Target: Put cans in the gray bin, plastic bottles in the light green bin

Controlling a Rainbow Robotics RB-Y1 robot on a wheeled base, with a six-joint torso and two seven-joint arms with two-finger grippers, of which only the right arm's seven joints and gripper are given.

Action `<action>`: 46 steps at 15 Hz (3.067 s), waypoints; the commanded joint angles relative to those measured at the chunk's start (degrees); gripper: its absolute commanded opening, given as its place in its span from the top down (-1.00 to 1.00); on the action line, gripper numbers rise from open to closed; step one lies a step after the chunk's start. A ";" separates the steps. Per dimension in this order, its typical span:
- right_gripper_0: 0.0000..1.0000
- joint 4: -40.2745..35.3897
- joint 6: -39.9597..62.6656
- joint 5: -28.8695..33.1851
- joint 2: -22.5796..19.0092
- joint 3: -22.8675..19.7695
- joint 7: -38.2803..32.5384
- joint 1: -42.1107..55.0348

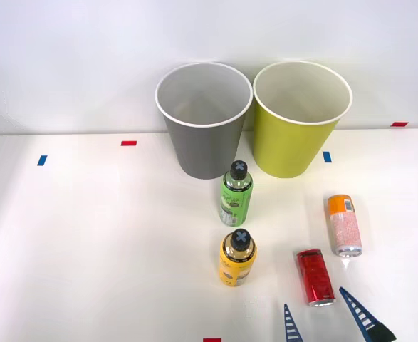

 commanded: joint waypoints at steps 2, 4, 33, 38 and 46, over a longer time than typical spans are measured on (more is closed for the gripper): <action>-1.00 0.00 0.00 0.00 0.00 0.00 0.00 0.00; -1.00 0.00 0.00 0.00 0.00 0.00 0.00 0.00; -1.00 0.00 0.00 0.00 0.00 0.00 0.00 0.00; -1.00 0.00 0.00 0.00 0.00 0.00 0.00 0.00; -1.00 1.85 -5.71 -9.05 -2.46 1.85 1.23 1.06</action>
